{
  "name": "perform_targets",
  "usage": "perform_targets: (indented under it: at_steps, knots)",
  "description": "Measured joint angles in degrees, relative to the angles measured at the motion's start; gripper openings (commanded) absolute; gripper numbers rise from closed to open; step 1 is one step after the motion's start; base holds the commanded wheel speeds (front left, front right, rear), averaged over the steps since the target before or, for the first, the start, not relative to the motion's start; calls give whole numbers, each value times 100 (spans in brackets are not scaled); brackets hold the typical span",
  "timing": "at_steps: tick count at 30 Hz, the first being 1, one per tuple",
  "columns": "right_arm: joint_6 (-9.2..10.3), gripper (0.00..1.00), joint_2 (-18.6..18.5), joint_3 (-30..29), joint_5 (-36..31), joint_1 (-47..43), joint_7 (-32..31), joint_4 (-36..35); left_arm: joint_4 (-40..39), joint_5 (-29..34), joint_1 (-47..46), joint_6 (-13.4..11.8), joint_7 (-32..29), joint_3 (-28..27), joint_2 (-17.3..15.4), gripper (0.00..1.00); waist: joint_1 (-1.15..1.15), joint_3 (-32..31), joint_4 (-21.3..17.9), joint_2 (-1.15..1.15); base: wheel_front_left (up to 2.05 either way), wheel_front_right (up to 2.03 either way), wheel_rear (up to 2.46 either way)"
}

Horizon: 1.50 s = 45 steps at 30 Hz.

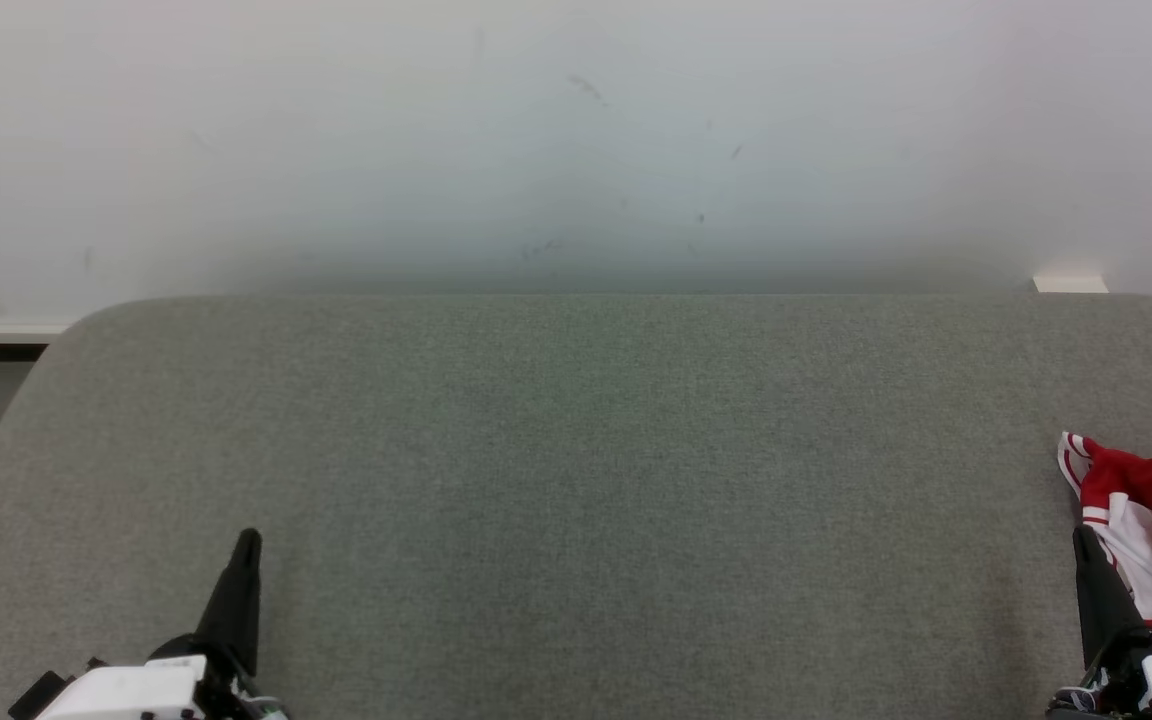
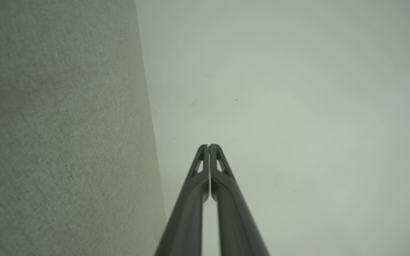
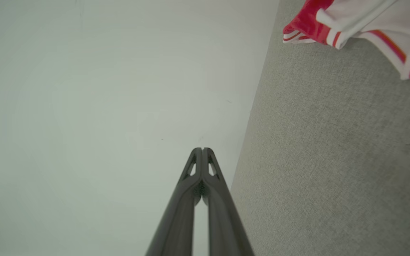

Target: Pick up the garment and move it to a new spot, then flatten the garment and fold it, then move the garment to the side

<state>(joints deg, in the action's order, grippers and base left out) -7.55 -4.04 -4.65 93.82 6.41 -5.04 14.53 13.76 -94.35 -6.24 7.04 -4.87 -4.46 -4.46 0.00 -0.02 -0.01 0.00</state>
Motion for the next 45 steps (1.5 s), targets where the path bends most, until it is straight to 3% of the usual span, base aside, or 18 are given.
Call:
perform_targets:
  at_steps: [45]
  knots:
    - [0, 0, 10, -22, -4, 1, -12, 1, 0, 20, -2, 0, -16, -34, 23, 0, 0, 0, 0, 0, 0, 0, 0]
